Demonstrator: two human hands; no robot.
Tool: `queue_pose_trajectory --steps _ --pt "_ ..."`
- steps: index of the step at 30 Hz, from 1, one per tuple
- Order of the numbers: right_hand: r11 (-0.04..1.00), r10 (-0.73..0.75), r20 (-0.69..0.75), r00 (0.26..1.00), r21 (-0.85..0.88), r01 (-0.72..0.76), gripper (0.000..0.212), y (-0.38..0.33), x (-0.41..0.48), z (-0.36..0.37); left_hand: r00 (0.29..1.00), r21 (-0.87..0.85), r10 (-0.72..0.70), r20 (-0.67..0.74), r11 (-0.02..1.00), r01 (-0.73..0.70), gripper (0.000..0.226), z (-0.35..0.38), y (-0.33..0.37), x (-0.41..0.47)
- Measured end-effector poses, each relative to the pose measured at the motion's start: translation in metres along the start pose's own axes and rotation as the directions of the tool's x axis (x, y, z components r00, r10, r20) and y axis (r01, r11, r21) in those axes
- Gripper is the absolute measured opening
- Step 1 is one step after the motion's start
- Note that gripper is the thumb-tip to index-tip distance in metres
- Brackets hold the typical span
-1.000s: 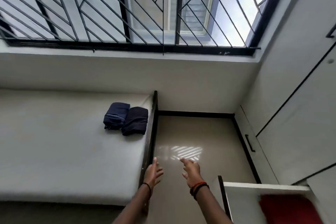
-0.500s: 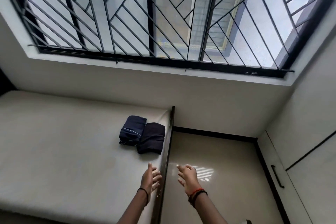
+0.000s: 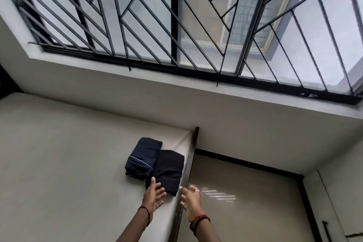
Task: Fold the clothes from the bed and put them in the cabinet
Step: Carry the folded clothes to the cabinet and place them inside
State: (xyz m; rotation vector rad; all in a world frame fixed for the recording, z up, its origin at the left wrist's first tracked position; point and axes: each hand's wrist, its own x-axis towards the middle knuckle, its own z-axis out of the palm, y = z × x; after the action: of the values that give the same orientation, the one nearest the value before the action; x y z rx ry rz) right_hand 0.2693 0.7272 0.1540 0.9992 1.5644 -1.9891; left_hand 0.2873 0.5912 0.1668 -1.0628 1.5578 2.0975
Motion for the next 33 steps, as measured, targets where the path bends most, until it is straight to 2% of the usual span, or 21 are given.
queue_pose_trajectory --steps 10,15,18,21,27,29,31,33 --pt "0.998 0.055 -0.025 0.998 0.010 -0.055 0.040 -0.027 0.065 0.019 0.997 -0.016 -0.063 -0.048 0.998 0.062 0.059 0.016 0.026 0.073" --pt "0.998 0.046 -0.087 0.995 -0.033 -0.049 0.041 -0.033 0.110 0.031 0.991 0.029 -0.120 -0.066 0.992 0.122 0.058 0.015 0.030 0.118" --pt "0.997 0.062 -0.117 0.991 -0.042 -0.067 0.038 -0.018 0.148 0.046 0.984 0.087 -0.145 -0.107 0.984 0.155 0.054 -0.001 0.020 0.167" --pt "0.992 0.088 -0.137 0.987 -0.073 -0.099 0.043 -0.001 0.186 0.052 0.975 0.147 -0.143 -0.169 0.975 0.168 0.035 -0.019 0.006 0.213" --pt "0.987 0.073 -0.212 0.975 -0.127 -0.102 0.049 0.041 0.265 0.067 0.940 0.406 -0.100 -0.327 0.883 0.235 0.051 -0.058 -0.039 0.306" --pt "0.974 0.034 -0.221 0.975 -0.209 -0.082 0.063 0.057 0.289 0.074 0.940 0.482 -0.075 -0.333 0.843 0.238 0.053 -0.065 -0.052 0.326" --pt "0.953 -0.034 -0.224 0.974 -0.301 -0.036 0.073 0.072 0.310 0.076 0.951 0.420 -0.051 -0.305 0.889 0.183 0.059 -0.069 -0.061 0.337" --pt "0.931 -0.094 -0.232 0.968 -0.366 0.003 0.060 0.075 0.324 0.081 0.964 0.312 -0.066 -0.257 0.938 0.147 0.058 -0.070 -0.065 0.343"
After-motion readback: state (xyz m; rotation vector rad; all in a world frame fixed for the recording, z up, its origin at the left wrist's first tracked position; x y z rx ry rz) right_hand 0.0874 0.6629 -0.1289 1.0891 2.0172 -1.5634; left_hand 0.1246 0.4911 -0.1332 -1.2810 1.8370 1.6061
